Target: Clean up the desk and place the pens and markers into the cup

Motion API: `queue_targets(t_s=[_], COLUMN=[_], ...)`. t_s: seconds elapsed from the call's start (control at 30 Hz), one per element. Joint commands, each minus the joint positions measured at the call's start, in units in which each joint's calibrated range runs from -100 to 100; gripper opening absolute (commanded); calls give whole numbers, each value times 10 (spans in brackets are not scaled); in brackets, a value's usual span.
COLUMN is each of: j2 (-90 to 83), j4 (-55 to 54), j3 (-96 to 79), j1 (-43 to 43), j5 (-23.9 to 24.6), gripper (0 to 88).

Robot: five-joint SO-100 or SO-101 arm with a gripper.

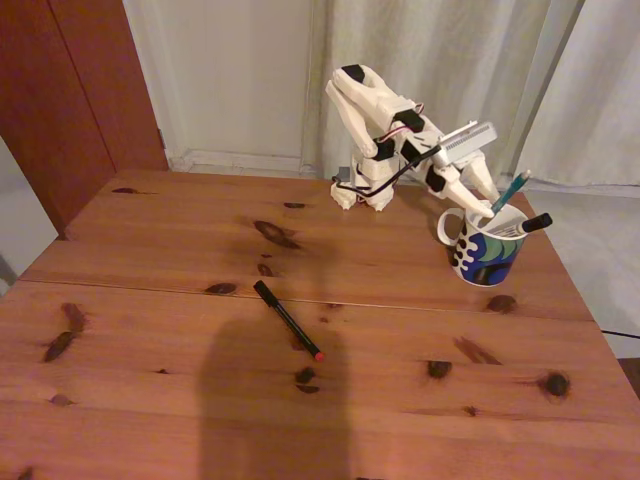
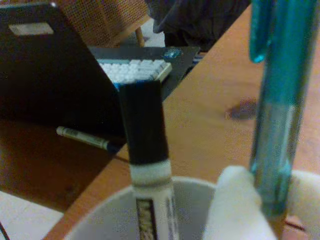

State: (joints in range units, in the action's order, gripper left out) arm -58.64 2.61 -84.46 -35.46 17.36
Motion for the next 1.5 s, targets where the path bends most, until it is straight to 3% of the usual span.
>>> queue_targets(t_s=[0.0,0.1,0.3,0.6,0.8,0.97,1.17,1.47], j2=[-16,-16,-15,-17,-1,96,256,437], j4=[-35,-35,-32,-35,-20,118,297,350], j3=[-12,-14,-10,28,137,248,368,456], j1=[0,2,5,20,87,187,263,357], j5=[-2,-19,-30,-29,-27,-33,-114,-241], gripper=[12,17,113,112,112,112,112,110])
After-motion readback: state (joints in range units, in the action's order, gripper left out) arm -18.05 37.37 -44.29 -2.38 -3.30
